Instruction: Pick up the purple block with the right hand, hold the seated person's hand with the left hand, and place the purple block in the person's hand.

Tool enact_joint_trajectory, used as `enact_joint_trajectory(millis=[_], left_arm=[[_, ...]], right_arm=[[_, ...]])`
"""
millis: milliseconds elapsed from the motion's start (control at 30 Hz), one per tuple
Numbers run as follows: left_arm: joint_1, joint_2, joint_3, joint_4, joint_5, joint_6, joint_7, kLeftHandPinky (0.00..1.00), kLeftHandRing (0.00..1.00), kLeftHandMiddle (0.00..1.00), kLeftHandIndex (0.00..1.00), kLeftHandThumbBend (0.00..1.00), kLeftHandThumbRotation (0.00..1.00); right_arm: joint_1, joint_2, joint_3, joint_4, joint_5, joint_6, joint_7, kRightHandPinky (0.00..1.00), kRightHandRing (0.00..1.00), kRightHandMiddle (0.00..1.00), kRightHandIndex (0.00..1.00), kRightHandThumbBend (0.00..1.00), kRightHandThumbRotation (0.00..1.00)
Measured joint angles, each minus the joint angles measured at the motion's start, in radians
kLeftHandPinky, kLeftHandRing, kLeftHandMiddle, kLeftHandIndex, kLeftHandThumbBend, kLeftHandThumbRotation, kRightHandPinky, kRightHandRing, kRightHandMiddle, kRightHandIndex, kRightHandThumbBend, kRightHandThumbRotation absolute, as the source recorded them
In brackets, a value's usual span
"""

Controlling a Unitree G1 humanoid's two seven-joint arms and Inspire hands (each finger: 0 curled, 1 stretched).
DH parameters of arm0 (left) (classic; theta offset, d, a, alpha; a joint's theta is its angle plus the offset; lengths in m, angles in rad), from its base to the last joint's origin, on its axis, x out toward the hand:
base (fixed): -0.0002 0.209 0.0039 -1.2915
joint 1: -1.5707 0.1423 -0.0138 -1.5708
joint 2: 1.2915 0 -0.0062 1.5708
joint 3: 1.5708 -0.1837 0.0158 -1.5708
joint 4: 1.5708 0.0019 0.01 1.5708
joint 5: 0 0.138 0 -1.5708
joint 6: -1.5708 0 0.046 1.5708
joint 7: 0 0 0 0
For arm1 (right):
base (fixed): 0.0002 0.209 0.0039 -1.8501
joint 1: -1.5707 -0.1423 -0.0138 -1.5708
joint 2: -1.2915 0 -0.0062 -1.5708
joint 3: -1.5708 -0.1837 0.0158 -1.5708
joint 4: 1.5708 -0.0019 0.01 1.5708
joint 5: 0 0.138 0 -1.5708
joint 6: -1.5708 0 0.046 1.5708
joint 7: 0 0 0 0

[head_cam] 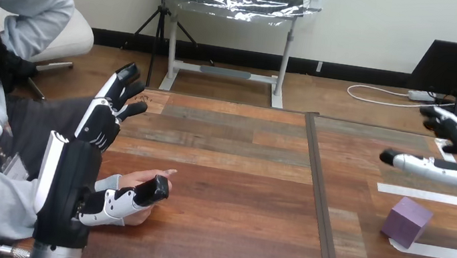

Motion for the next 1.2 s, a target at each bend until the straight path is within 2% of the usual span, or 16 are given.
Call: enact_joint_trajectory(millis=[300, 467, 633, 733, 767, 833, 933, 1033, 1067, 1133, 1200], left_arm=[[0.001, -0.001, 0.001, 0.0, -0.004, 0.0, 0.0, 0.81, 0.9, 0.93, 0.91, 1.0, 0.61], [0.002, -0.001, 0.001, 0.0, -0.008, 0.0, 0.0, 0.82, 0.9, 0.93, 0.91, 1.0, 0.61], [0.003, -0.001, 0.001, 0.0, -0.014, 0.0, 0.0, 0.82, 0.91, 0.93, 0.91, 1.0, 0.62], [0.003, -0.001, 0.001, 0.0, -0.018, 0.0, -0.001, 0.82, 0.91, 0.93, 0.92, 1.0, 0.62], [0.003, -0.001, 0.001, 0.0, -0.02, 0.0, -0.002, 0.83, 0.91, 0.94, 0.92, 1.0, 0.62], [0.003, -0.001, 0.001, 0.0, -0.021, 0.0, -0.003, 0.83, 0.91, 0.94, 0.92, 1.0, 0.62], [0.004, -0.001, 0.001, 0.0, -0.022, 0.0, -0.005, 0.83, 0.91, 0.93, 0.92, 1.0, 0.62], [0.005, -0.001, 0.001, 0.0, -0.022, 0.0, -0.006, 0.83, 0.91, 0.93, 0.92, 1.0, 0.62], [0.005, -0.001, 0.001, 0.0, -0.022, 0.0, -0.006, 0.83, 0.91, 0.93, 0.92, 1.0, 0.62], [0.006, -0.001, 0.001, 0.0, -0.022, 0.0, -0.009, 0.83, 0.91, 0.93, 0.92, 1.0, 0.62], [0.006, -0.001, 0.001, 0.0, -0.023, 0.0, -0.013, 0.83, 0.91, 0.93, 0.91, 1.0, 0.62]], right_arm=[[-0.008, -0.01, 0.026, 0.034, -0.022, 0.041, 0.0, 0.84, 0.9, 0.89, 0.9, 1.0, 0.47], [-0.009, -0.012, 0.035, 0.048, -0.032, 0.063, -0.002, 0.65, 0.77, 0.85, 0.91, 1.0, 0.45], [-0.009, -0.012, 0.04, 0.059, -0.035, 0.079, 0.0, 0.59, 0.72, 0.83, 0.91, 1.0, 0.43], [-0.009, -0.012, 0.043, 0.064, -0.035, 0.088, 0.001, 0.52, 0.65, 0.75, 0.91, 1.0, 0.44], [-0.009, -0.012, 0.044, 0.065, -0.036, 0.092, 0.001, 0.47, 0.59, 0.69, 0.92, 1.0, 0.44], [-0.009, -0.012, 0.046, 0.07, -0.037, 0.097, 0.001, 0.44, 0.55, 0.65, 0.92, 1.0, 0.44], [-0.009, -0.012, 0.051, 0.076, -0.039, 0.105, 0.001, 0.36, 0.44, 0.54, 0.92, 1.0, 0.45], [-0.009, -0.012, 0.059, 0.081, -0.042, 0.117, 0.001, 0.4, 0.53, 0.61, 0.92, 1.0, 0.46], [-0.009, -0.012, 0.062, 0.082, -0.043, 0.121, 0.002, 0.44, 0.59, 0.65, 0.92, 1.0, 0.46], [-0.009, -0.012, 0.067, 0.084, -0.047, 0.133, 0.003, 0.48, 0.63, 0.68, 0.93, 1.0, 0.47], [-0.009, -0.012, 0.072, 0.087, -0.051, 0.146, 0.006, 0.48, 0.62, 0.68, 0.93, 1.0, 0.47]])
